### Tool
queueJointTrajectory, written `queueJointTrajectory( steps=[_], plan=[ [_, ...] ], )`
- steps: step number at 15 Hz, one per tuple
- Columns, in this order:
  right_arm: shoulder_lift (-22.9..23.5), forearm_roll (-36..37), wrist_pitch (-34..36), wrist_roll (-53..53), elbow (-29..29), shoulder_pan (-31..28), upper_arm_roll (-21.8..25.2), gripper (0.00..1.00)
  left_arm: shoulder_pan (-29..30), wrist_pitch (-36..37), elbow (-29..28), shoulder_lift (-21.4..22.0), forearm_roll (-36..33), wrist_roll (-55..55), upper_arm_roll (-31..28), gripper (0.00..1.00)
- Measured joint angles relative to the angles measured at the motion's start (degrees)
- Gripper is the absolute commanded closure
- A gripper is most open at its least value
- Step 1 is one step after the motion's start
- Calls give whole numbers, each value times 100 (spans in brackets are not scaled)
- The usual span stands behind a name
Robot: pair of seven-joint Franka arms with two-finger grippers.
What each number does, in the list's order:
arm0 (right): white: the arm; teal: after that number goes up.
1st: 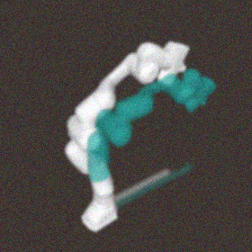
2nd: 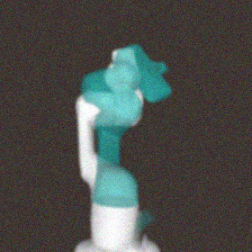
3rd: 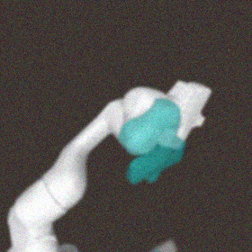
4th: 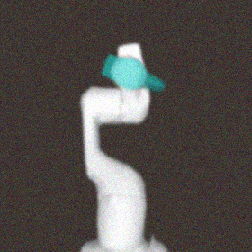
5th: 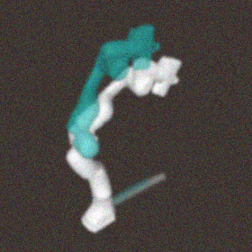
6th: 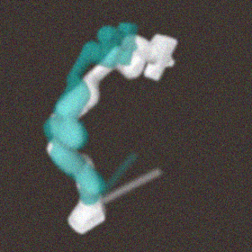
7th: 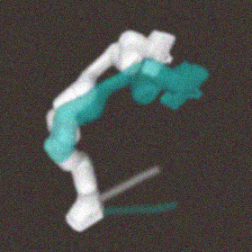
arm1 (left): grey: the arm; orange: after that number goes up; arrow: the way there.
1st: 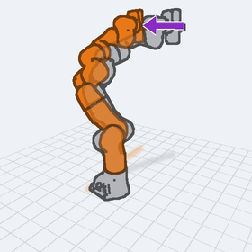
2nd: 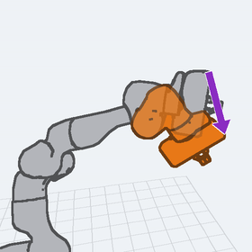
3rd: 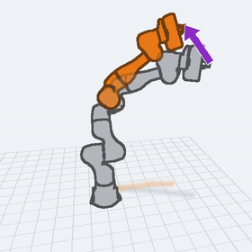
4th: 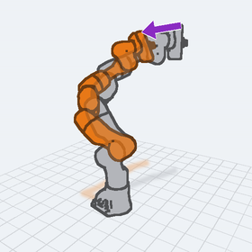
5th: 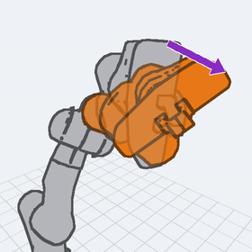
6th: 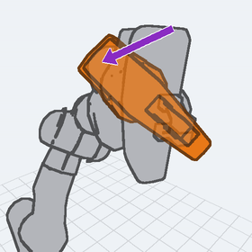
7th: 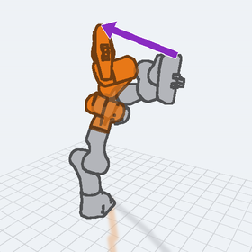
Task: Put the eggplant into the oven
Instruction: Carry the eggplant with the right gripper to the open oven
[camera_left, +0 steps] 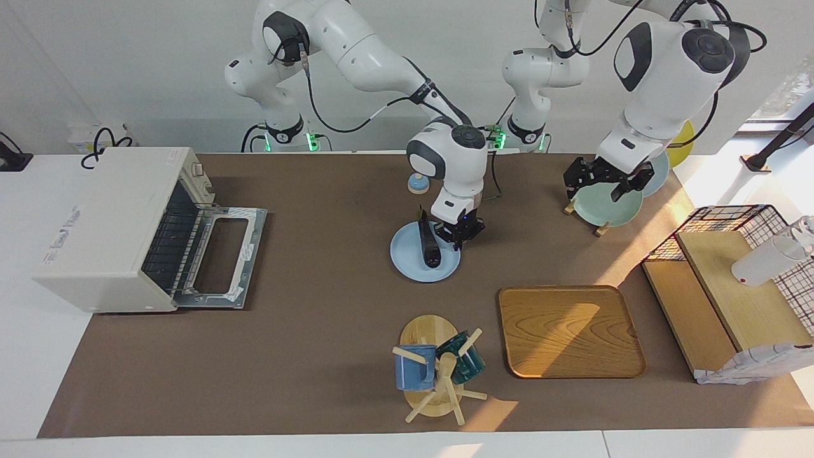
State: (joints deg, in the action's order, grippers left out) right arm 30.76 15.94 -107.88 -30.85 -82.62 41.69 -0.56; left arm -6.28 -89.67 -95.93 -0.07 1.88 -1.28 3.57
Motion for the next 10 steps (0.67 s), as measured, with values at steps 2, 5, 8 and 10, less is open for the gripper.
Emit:
queueJointTrajectory(
  steps=[2,5,8,10],
  plan=[
    [-368,11,311,533,-191,-471,29,100,0,-20,-36,0,0,-1,-1,0],
    [-1442,14,181,1344,-1443,-1489,43,100,0,-268,-48,0,0,-8,-6,0],
    [-2552,77,-362,1652,-3089,-2090,44,100,0,-532,-49,0,0,-130,-9,0],
    [-2936,335,-506,1690,-3728,-2281,36,100,0,-544,-50,0,0,-300,-8,0]
  ],
)
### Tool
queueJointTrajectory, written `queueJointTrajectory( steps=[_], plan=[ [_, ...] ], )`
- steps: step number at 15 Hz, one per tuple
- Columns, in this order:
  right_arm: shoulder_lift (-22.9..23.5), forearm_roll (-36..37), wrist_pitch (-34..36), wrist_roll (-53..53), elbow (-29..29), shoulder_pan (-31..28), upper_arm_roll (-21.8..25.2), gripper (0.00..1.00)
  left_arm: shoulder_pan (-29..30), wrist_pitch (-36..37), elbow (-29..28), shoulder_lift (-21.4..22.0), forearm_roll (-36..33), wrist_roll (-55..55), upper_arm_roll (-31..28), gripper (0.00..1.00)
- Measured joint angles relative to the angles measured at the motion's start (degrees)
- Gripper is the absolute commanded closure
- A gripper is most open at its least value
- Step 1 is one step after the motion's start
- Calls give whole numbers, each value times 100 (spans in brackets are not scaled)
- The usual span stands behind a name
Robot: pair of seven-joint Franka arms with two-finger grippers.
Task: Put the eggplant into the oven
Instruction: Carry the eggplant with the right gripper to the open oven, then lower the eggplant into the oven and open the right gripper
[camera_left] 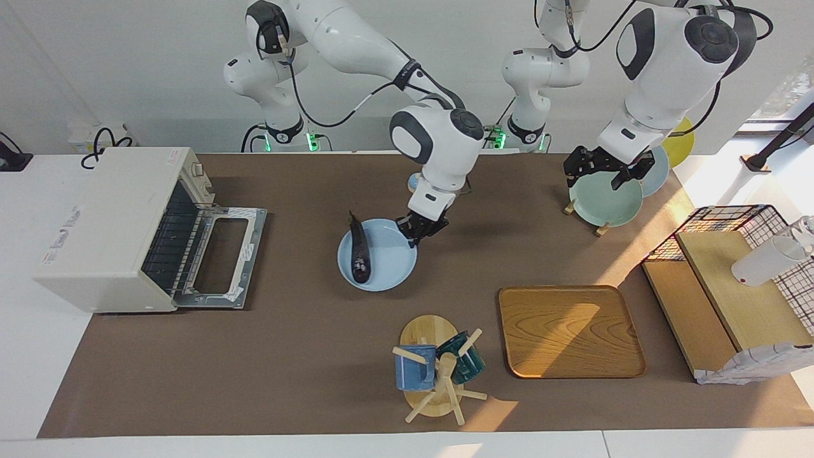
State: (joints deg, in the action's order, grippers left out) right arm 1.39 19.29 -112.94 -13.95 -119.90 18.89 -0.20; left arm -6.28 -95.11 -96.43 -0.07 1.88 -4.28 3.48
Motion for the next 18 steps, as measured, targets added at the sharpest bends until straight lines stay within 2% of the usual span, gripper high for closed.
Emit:
queueJointTrajectory(
  steps=[3,5,8,11,14,16,18],
  plan=[
    [-232,93,-13,641,-265,-505,-8,100,1,2,-10,0,0,-90,-3,0],
    [-378,96,-102,1347,-345,-1088,-6,100,9,2,-10,0,0,-104,-19,0],
    [-616,96,-670,2046,-723,-1874,8,100,83,4,-10,0,0,-105,-34,0],
    [-782,96,-1316,2125,-1304,-2101,8,100,164,7,-10,0,0,-105,-47,0],
    [-856,96,-1431,2125,-1465,-2115,-7,100,289,6,-11,0,-1,-78,-50,0],
    [-863,96,-1431,2126,-1476,-2180,-5,78,336,1,-10,0,-1,-42,-53,0],
    [-863,96,-1431,2127,-1496,-2218,-5,67,344,-2,-10,0,-1,-37,-46,0]
  ],
)
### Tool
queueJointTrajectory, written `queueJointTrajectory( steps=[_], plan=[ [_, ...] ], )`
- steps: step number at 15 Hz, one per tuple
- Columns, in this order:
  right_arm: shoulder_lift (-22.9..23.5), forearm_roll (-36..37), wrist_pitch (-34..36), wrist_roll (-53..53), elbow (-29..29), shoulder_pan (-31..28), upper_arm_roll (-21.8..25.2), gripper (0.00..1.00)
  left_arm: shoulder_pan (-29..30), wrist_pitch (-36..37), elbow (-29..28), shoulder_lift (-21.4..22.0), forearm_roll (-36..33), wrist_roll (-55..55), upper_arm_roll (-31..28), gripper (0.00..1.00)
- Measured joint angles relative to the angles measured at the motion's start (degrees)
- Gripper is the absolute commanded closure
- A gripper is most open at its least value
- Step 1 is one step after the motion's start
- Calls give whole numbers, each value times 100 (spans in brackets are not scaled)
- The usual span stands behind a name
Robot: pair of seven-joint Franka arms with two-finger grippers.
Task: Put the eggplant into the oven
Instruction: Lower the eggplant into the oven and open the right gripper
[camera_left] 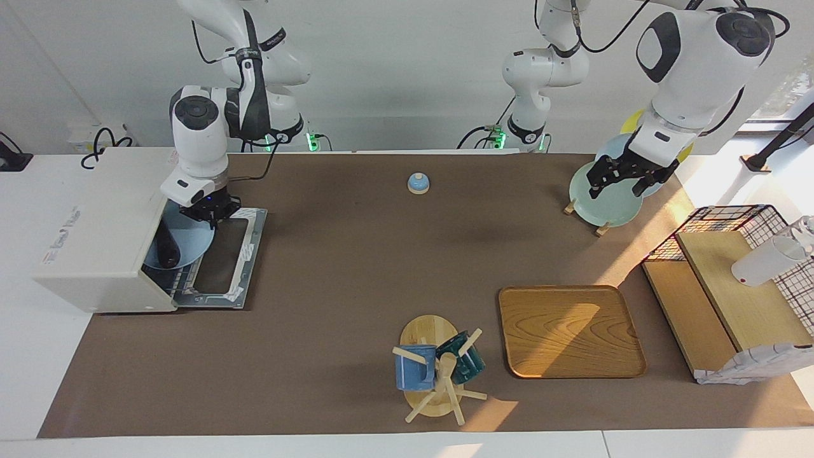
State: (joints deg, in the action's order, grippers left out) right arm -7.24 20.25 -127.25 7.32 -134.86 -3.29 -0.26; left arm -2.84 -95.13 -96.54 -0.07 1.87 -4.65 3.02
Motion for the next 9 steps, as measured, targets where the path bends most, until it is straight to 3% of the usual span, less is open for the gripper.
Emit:
queueJointTrajectory(
  steps=[4,6,7,8,9],
  plan=[
    [1,0,-1,8,-3,-7,-4,63,0,1,0,0,0,0,37,0],
    [0,-68,182,50,143,53,-47,65,0,4,0,0,0,3,40,0],
    [2,-281,403,69,327,182,-66,78,0,5,0,0,0,10,40,0],
    [14,-613,623,74,567,376,-80,98,0,6,0,0,0,23,41,0],
    [36,-924,728,55,766,556,-96,100,0,6,0,0,0,29,42,0]
  ],
)
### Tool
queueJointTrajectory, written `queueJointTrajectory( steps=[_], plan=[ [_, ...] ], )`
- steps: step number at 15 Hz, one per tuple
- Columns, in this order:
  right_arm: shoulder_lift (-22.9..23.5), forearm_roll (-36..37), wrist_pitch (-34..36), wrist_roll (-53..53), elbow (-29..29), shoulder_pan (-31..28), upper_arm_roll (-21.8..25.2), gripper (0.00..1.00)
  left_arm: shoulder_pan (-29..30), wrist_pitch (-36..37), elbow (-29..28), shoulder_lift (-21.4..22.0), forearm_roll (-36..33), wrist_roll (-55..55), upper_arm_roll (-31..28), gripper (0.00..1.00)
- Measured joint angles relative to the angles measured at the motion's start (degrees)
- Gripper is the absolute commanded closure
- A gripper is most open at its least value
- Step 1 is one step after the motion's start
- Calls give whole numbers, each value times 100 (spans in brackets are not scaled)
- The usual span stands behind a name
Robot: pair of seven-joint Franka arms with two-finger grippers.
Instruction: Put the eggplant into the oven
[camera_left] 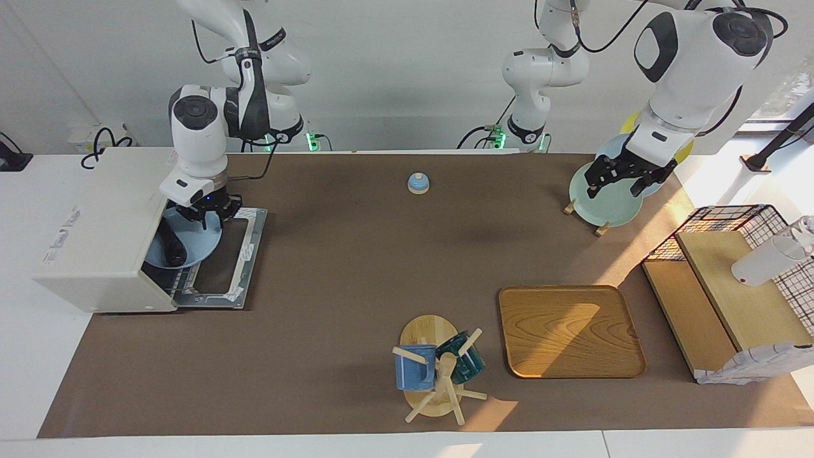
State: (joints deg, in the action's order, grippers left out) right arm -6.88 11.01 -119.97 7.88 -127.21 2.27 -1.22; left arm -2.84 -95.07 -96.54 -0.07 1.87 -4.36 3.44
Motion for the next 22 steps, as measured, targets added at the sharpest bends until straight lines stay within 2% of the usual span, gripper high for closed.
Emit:
queueJointTrajectory(
  steps=[2,4,7,9,22],
  plan=[
    [130,-343,-64,-314,168,279,-20,100,0,1,0,0,0,1,1,0],
    [453,-372,-341,-799,166,439,-31,100,0,0,0,0,0,1,1,0],
    [956,-373,-892,-1009,33,453,-11,100,0,-4,0,1,0,1,1,0],
    [1117,-373,-1072,-1014,-89,375,19,100,3,-4,0,1,0,1,-7,0],
    [1234,-300,-1562,-996,-558,81,32,100,16,-4,0,1,0,1,-46,0]
  ],
)
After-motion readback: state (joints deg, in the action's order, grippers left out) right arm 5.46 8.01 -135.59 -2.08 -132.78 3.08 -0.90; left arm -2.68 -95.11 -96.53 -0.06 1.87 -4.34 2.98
